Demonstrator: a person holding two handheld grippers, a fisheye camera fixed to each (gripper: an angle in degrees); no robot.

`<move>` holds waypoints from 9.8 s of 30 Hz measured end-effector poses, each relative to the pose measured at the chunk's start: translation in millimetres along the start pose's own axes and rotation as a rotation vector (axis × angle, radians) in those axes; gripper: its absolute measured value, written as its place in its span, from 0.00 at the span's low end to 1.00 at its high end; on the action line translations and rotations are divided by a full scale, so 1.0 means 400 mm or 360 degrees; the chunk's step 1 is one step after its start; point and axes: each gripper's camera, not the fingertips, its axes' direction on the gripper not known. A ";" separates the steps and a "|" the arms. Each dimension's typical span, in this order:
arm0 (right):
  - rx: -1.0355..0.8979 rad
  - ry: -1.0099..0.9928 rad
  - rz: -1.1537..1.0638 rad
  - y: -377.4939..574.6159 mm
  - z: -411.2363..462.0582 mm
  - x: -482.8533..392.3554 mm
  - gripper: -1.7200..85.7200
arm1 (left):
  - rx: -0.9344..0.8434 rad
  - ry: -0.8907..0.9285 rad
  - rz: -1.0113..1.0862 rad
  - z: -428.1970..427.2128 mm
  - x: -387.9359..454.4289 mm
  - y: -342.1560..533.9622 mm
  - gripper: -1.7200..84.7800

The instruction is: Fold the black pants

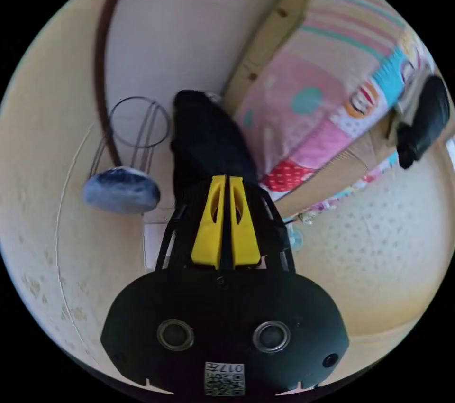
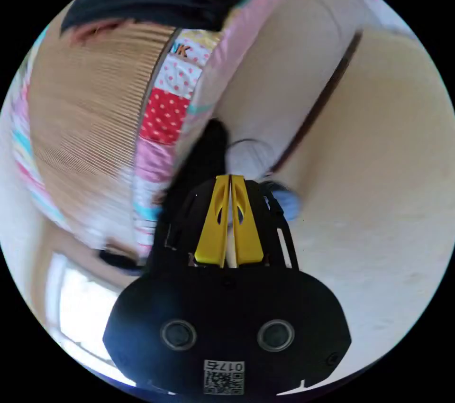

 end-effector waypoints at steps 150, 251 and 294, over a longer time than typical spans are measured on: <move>-0.0515 -0.2746 -0.3075 0.834 0.989 -0.267 0.05 | -0.0356 0.1063 0.3762 2.024 -0.040 0.677 0.03; 0.0346 -0.2906 0.0589 0.122 0.831 0.197 0.06 | 0.0078 -0.0778 0.1153 0.538 0.704 0.356 0.07; 0.0499 -0.0318 -0.1279 0.275 0.209 -0.478 0.04 | 0.0167 -0.0079 0.1703 0.193 0.992 0.961 0.01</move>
